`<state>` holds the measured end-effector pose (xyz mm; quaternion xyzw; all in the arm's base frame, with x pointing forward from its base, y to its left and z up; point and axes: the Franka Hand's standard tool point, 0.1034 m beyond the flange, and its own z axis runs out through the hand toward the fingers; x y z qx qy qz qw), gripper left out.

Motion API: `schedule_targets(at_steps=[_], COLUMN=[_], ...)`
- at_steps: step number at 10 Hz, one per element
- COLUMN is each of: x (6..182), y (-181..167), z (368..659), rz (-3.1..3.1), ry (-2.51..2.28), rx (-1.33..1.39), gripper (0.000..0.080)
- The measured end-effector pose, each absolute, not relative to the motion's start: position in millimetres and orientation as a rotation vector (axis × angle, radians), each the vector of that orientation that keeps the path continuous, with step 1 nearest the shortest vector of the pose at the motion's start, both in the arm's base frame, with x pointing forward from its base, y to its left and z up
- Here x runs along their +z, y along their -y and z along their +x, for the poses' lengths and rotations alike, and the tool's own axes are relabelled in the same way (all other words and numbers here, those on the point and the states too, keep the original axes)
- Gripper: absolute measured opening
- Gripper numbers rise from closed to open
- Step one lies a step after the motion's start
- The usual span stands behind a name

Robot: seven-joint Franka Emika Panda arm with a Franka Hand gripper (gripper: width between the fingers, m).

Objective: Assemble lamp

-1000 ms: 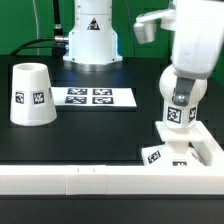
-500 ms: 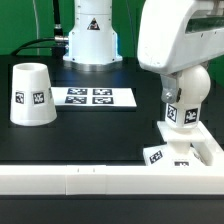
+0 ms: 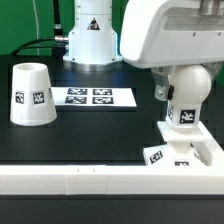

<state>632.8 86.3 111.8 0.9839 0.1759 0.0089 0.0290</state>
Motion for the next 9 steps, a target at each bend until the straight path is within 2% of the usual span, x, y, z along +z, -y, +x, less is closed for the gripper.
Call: schedule_targets(at_steps=[9], x=[109.6], y=[-86.4], z=[631.5], rz=[3.065], ry=[0.829], rx=[0.016], gripper=[0.0576])
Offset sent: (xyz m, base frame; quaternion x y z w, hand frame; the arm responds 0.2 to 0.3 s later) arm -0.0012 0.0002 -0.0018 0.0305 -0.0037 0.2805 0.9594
